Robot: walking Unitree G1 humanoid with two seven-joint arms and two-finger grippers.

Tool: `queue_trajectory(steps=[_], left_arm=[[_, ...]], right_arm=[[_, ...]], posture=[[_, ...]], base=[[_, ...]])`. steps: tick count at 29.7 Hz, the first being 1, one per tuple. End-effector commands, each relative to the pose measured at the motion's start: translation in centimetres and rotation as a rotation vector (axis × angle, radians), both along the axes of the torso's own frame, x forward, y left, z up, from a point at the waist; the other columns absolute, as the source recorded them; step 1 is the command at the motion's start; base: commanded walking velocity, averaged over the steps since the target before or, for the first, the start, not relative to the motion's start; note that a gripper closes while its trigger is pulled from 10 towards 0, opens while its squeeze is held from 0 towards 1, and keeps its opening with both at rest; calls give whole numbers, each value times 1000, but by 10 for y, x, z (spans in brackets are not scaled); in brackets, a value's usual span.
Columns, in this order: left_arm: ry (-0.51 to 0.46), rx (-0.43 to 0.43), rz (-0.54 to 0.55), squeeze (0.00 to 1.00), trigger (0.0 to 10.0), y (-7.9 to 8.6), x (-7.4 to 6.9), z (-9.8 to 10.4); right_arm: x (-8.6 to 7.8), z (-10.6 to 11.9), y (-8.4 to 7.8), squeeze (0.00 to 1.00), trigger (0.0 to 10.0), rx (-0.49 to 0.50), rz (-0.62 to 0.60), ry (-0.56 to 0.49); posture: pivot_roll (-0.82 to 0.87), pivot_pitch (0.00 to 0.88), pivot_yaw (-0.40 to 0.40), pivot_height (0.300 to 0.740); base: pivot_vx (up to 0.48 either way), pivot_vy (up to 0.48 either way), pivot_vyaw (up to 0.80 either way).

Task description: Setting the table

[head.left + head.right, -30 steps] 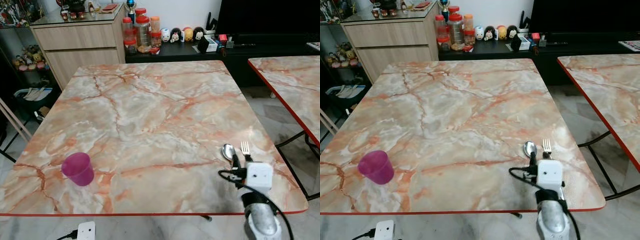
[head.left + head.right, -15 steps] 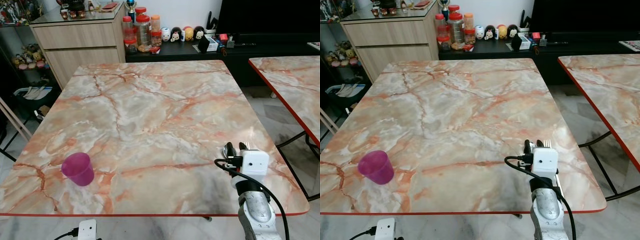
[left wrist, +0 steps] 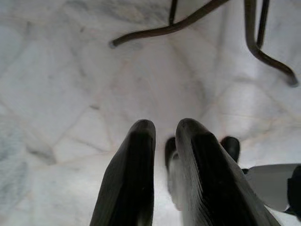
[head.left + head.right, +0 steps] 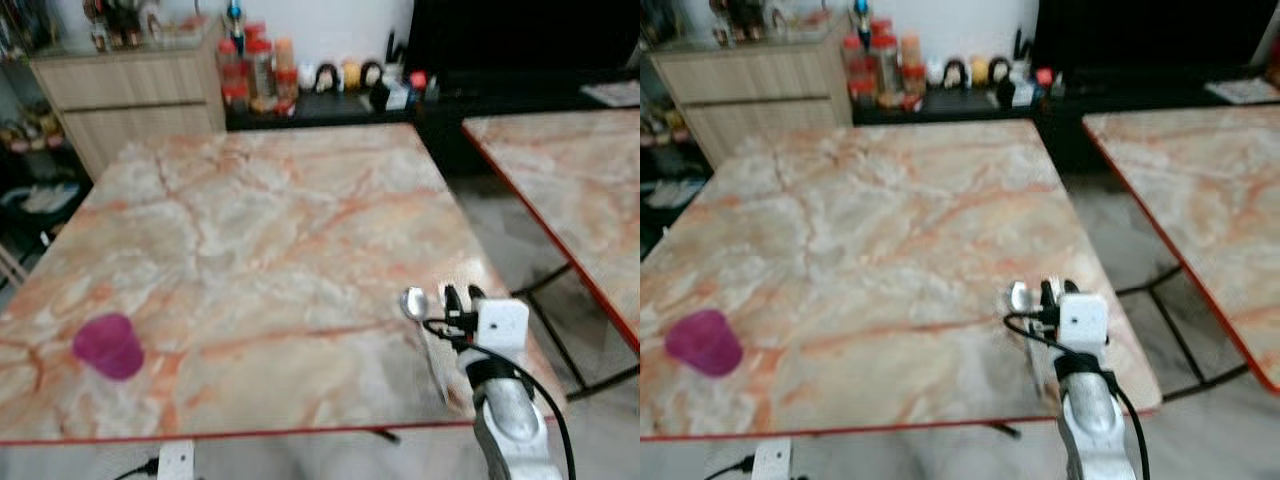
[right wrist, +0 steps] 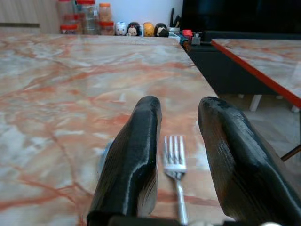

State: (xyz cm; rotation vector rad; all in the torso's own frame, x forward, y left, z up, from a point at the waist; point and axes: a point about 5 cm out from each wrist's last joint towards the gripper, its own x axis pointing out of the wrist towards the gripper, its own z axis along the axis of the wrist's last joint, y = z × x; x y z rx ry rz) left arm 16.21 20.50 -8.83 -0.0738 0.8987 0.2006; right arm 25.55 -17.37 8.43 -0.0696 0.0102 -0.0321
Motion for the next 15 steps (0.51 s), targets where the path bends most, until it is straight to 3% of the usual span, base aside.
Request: queue_trajectory(steps=[1,11,12,13,14,15], left_arm=[[8,15,12,0,10000,6,-2,0],[6,18,15,0,10000,7,-1,1],[5,19,18,0,10000,8,-1,1],[5,19,19,0,10000,8,-1,1],[4,20,21,0,10000,9,-1,1],[3,21,22,0,10000,9,-1,1]], right_arm=[[2,2,7,0,10000,17,32,-4],[2,2,16,0,10000,35,70,2],[2,2,17,639,10000,48,78,3],[2,2,18,639,10000,49,79,3],[2,2,18,1000,10000,56,79,4],[2,2,18,1000,10000,61,79,4]], posture=[[-94,0,12,740],[-94,0,9,740],[-92,0,7,740],[-92,0,7,740],[-92,0,7,740],[-89,0,4,740]], base=[[0,0,0],[0,0,0],[0,0,0],[0,0,0],[0,0,0],[0,0,0]])
